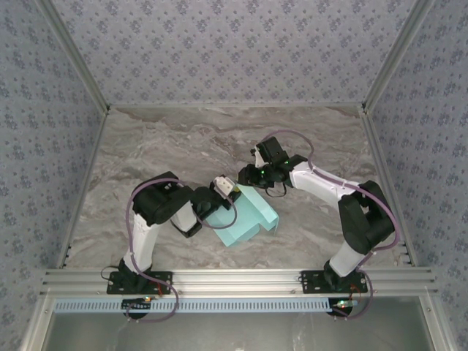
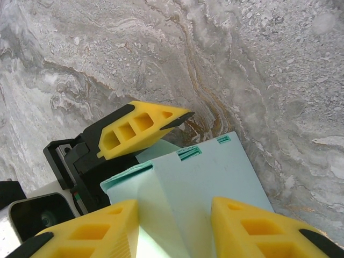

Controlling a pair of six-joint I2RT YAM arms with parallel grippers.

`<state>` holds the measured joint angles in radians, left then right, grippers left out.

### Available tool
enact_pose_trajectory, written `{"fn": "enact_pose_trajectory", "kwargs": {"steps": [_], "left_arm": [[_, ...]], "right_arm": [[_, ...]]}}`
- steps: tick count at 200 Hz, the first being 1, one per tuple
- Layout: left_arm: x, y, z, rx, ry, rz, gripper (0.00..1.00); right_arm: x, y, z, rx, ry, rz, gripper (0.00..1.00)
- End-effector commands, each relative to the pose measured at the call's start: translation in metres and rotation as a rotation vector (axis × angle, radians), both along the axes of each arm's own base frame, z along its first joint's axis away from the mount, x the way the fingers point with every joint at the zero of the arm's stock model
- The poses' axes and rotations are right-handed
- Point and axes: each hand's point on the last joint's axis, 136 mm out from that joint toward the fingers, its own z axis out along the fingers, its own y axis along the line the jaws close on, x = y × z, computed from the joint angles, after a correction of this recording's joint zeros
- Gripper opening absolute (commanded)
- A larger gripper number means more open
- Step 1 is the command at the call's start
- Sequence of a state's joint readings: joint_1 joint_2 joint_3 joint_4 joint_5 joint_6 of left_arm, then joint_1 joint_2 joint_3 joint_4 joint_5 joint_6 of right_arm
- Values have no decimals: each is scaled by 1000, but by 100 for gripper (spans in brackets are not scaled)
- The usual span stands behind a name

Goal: Fold the paper box

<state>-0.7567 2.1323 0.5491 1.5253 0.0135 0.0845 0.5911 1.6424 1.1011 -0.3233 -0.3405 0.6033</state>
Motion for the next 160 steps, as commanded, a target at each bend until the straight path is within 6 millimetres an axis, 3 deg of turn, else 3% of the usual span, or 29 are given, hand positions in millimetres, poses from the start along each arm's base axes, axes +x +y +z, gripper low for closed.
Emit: {"fn": "enact_pose_trajectory", "kwargs": {"steps": [1,19,85,112,138,160], "left_arm": [[10,21,-52,139,97,90,19],[14,20,-52,129,99,102,0],[15,23,-46,117,97,123,0],[16,27,-39,94,101,151,0],[12,31,-32,63,118,159,0],[10,40,-22,43,119,173,0]], "right_arm": [[-39,9,-11,-2,125,43,42],[-40,10,-11,-11,119,19,42],[-47,25,-2,89,111,-3,45],[-46,31,16,169,54,20,47],[-31,8,41,137,-156,88,50],[-25,-8,77,206,-330,168,54]]}}
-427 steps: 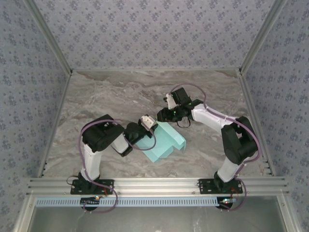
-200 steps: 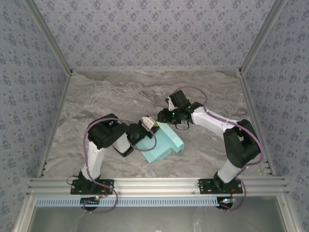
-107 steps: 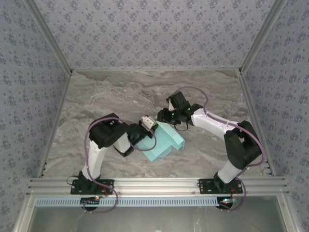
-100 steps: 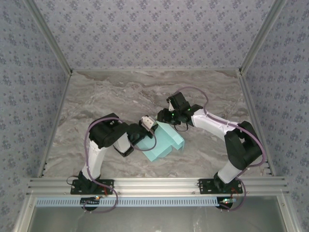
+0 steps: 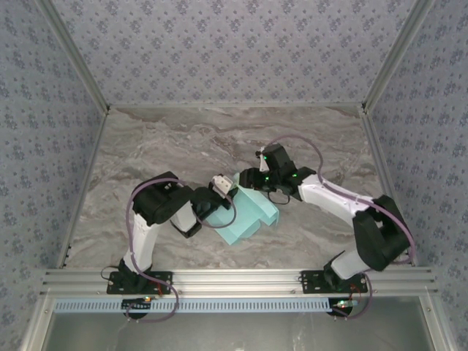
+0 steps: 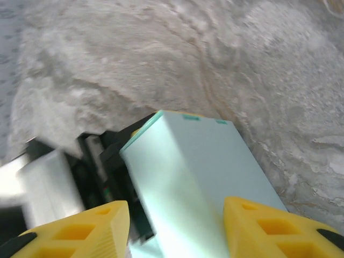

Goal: Fold the paper box

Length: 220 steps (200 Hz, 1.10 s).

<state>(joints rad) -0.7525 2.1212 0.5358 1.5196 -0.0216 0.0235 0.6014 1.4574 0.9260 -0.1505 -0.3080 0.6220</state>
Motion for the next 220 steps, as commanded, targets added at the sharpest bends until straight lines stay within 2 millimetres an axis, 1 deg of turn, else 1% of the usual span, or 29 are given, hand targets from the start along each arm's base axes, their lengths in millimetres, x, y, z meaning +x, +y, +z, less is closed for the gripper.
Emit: {"fn": "enact_pose_trajectory", "kwargs": {"steps": [1,17,22,34,48,56,63,84,97,110,121,135,146,159,174,201,220], "left_arm": [[7,32,-21,79,79,123,0],[8,40,-17,75,76,146,0],[9,43,-16,71,79,154,0],[12,50,-13,47,92,178,0],[15,61,-9,7,123,211,0],[16,66,-6,-13,137,221,0],[16,69,-3,-24,143,226,0],[17,75,7,-39,163,230,0],[18,78,13,-52,185,221,0],[19,82,21,-76,205,217,0],[20,84,28,-101,216,206,0],[21,85,37,-117,218,188,0],[21,85,40,-107,224,176,0],[22,85,42,-100,225,171,0],[22,84,45,-124,235,158,0],[21,81,51,-173,261,130,0],[19,76,54,-193,272,105,0]], "right_arm": [[-14,1,50,103,-193,197,54],[-18,-9,68,96,-305,256,55],[-19,-13,71,75,-335,270,57],[-21,-26,74,-5,-421,288,57],[-19,-48,69,-114,-504,263,58],[-16,-62,68,-152,-553,244,58],[-17,-71,66,-181,-600,254,57],[-15,-92,49,-280,-693,268,58],[-16,-97,36,-290,-697,292,58],[-20,-92,29,-254,-710,350,57],[-27,-83,21,-219,-722,424,55],[-31,-73,17,-172,-741,490,52],[-33,-65,19,-127,-760,526,50],[-35,-56,29,-65,-783,554,50],[-37,-49,37,-41,-797,580,53],[-36,-41,36,-82,-812,605,53],[-37,-35,37,-73,-831,608,49]]}}
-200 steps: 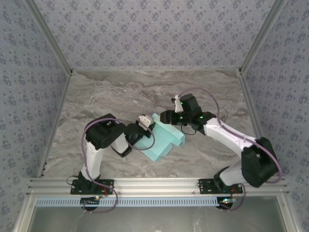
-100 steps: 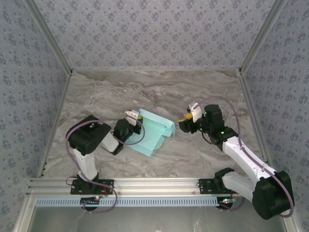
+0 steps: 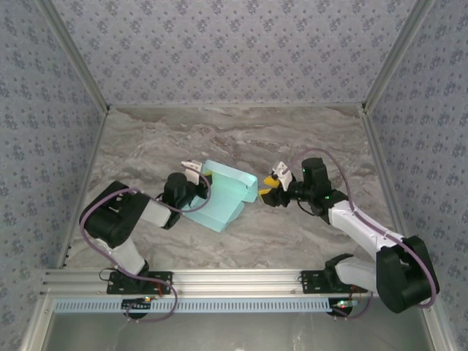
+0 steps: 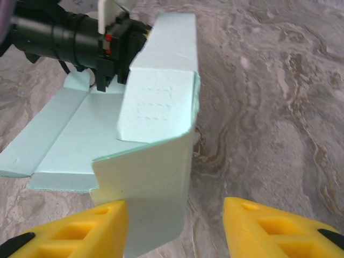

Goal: Fold the paper box

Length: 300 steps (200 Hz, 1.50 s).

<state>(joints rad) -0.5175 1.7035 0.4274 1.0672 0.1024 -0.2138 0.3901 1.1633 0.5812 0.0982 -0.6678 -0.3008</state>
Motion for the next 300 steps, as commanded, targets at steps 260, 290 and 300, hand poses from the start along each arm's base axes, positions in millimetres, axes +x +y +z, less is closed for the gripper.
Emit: {"fn": "enact_pose_trajectory", "kwargs": {"steps": [260,290,300], "left_arm": [[12,-18,19,-154,-22,53,0],[18,-11,21,-121,-39,94,0],[20,-11,20,-97,-58,97,0]], "right_arm": [[-19,54,28,-17,-187,28,56],[-9,28,35,21,-163,-89,59],[-7,17,37,49,-135,-128,60]]}}
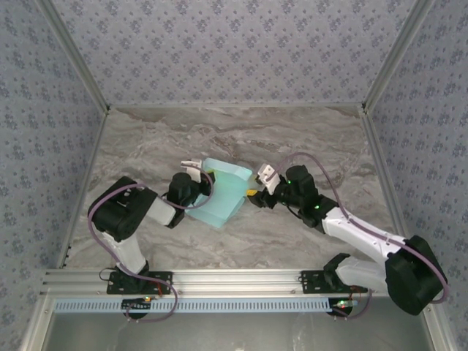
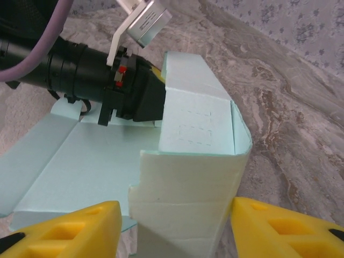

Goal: Fold the paper box

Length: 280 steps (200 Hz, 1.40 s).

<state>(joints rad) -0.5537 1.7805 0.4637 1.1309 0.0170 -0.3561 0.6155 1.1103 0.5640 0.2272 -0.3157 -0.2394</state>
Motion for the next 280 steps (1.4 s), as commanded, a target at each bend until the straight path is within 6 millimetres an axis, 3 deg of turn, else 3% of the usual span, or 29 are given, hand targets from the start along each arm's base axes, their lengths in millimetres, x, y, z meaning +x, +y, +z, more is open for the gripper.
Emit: {"fn": "enact_pose_trajectory", "kwargs": {"steps": [1,30,56,78,150,208,252,280], "left_arm": [[9,-4,23,15,-105,18,0],[9,-3,11,78,-156,34,0],[6,-4,6,66,-176,23,0],[6,-6,2,76,-180,17,0],[3,-4,-1,81,-171,28,0],[3,-4,-2,71,-164,28,0],[3,-7,1,46,-161,19,0],[3,-8,1,32,-147,18,0]], "right_arm": [[-8,-12,15,92,32,-12,61],[-12,-35,14,52,72,-96,69],[0,-56,16,-19,141,-219,73],[9,-59,16,-52,269,-261,73],[16,-30,-7,-207,640,-238,70],[36,-38,-42,-279,659,-388,68],[60,-20,-60,-280,612,-465,67],[64,7,-54,-230,553,-433,67]]}}
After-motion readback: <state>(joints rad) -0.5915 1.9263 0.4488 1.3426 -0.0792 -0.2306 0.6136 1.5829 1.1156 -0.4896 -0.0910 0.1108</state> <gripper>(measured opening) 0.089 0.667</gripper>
